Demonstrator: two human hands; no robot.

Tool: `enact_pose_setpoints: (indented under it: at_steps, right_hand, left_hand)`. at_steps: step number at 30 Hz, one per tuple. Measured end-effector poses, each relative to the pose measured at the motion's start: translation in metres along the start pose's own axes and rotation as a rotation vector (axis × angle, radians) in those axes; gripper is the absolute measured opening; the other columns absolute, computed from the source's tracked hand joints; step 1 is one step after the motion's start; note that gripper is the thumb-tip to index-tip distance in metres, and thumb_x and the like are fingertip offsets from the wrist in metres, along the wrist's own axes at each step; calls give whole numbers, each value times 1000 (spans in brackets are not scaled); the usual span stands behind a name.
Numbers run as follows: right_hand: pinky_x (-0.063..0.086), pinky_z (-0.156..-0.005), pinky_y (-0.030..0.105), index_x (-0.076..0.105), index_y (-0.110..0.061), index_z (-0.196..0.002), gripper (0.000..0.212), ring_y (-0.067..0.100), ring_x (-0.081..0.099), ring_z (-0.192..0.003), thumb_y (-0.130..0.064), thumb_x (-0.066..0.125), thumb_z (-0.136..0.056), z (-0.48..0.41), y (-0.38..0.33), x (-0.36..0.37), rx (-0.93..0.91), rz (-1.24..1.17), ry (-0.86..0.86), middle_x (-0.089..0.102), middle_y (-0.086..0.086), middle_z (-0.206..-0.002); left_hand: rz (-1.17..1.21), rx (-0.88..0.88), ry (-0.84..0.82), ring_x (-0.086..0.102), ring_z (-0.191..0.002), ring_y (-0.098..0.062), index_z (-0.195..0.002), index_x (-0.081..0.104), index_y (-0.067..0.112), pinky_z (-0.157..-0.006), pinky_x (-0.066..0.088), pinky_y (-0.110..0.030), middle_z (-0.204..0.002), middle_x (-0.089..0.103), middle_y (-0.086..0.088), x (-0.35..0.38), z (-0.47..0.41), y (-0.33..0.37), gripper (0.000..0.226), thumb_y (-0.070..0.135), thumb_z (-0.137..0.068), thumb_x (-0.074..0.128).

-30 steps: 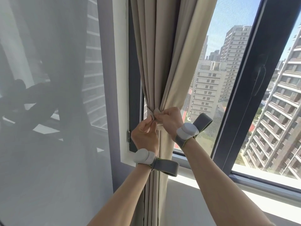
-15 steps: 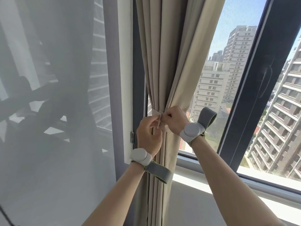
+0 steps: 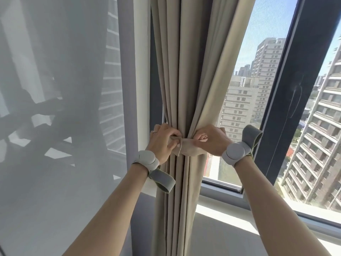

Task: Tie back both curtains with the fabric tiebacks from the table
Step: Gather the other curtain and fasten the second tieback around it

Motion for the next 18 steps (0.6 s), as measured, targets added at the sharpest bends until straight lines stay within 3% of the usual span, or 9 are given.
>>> enact_pose_setpoints:
  at_steps: [3, 5, 8, 12, 14, 18]
  right_hand:
    - [45, -100, 35, 75, -22, -97, 19, 15, 64, -107, -16, 63, -83, 4, 17, -8, 53, 49, -35, 70, -8, -106]
    - [51, -96, 37, 74, -19, -99, 20, 18, 64, -107, -14, 59, -86, 2, 24, -11, 63, 82, -11, 70, -4, -110]
    - [49, -95, 44, 72, -20, -92, 19, 24, 65, -100, -19, 53, -92, -3, 29, -11, 67, 132, 35, 71, -2, -104]
    - [50, -85, 39, 63, -24, -81, 19, 28, 65, -88, -15, 49, -91, -11, 35, -12, 62, 95, 69, 70, 2, -92]
    - [52, -76, 36, 58, -31, -77, 22, 28, 63, -87, -15, 49, -88, -14, 35, -14, 68, 43, 79, 68, 1, -90]
    - [54, -82, 45, 59, -33, -65, 23, 39, 57, -95, -22, 46, -80, -19, 34, -14, 87, -14, 58, 70, 4, -85]
  left_hand:
    - [3, -4, -15, 42, -102, -15, -94, 63, 29, -93, 30, -32, -102, 49, 10, 3, -4, 0, 16, 15, -90, 69]
    - [32, 17, -5, 43, -102, -13, -92, 61, 28, -89, 27, -29, -103, 51, 13, 6, -6, 1, 15, 16, -90, 69]
    - [57, 31, -24, 45, -100, -10, -96, 61, 26, -90, 28, -31, -100, 57, 17, 10, -8, 5, 13, 15, -92, 66]
    - [43, 23, -17, 51, -98, -9, -98, 65, 27, -90, 25, -28, -87, 55, 29, 10, -13, 11, 12, 17, -92, 66]
    - [52, 7, -1, 51, -97, -8, -101, 67, 27, -90, 24, -26, -88, 55, 27, 9, -15, 14, 14, 17, -92, 66]
    - [35, -37, 23, 46, -99, -10, -104, 71, 23, -98, 30, -32, -93, 60, 15, 6, -20, 14, 14, 18, -93, 64]
Point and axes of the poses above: each hand's wrist, its own z-axis away from the middle knuckle, its own x-axis out of the palm, y = z × x, the point moved 4 cm from there along -z, towards the middle knuckle
